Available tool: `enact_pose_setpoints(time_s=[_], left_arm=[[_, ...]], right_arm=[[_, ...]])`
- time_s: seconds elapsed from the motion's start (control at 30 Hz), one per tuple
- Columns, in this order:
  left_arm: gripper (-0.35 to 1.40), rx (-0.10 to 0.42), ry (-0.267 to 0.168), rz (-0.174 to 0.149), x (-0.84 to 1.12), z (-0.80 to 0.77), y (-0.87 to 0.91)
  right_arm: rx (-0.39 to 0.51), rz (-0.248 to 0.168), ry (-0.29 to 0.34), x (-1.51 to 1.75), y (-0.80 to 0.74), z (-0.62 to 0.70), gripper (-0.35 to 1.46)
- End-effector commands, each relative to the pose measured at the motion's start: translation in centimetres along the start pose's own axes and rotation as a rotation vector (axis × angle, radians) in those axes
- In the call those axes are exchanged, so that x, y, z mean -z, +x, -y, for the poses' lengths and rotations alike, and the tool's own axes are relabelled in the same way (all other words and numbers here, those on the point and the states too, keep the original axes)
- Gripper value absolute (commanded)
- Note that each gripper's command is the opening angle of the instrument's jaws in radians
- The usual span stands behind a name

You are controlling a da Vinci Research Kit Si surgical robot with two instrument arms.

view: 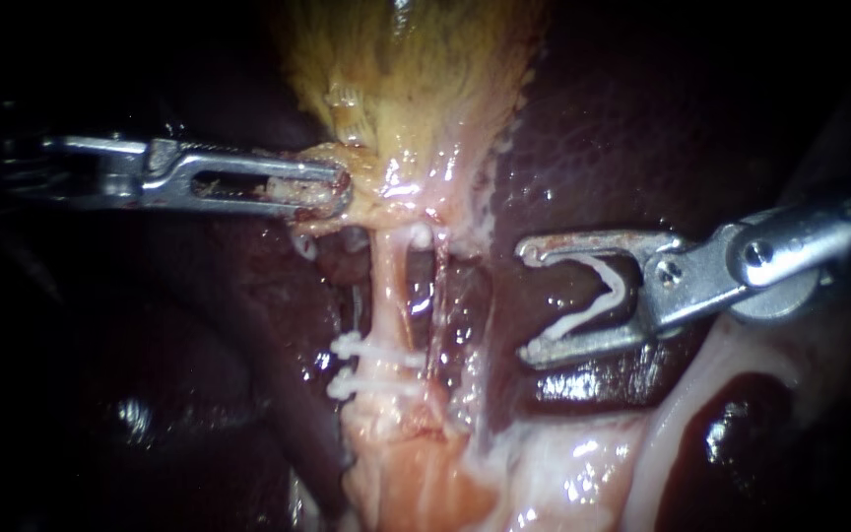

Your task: Clipping third clip left tube

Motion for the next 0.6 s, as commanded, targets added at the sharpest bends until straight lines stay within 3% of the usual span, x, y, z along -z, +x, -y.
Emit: enact_pose_setpoints(time_s=[0.03, 0.3, 0.43, 0.6], left_arm=[[-0.35, 0.000, -0.001, 0.001, 0.02, 0.00, 0.01], [-0.35, 0.011, 0.004, 0.003, 0.40, -0.08, 0.19], [-0.35, 0.017, 0.009, -0.011, 0.69, -0.16, 0.24], [-0.35, 0.025, 0.011, -0.030, 0.90, -0.26, 0.29]], right_arm=[[0.000, 0.000, 0.000, 0.00, 0.00, 0.00, 0.50], [0.000, 0.000, 0.000, 0.00, 0.00, 0.00, 0.50], [0.000, 0.000, 0.001, 0.01, 0.00, 0.00, 0.50], [0.000, 0.000, 0.001, 0.01, 0.00, 0.00, 0.50]])
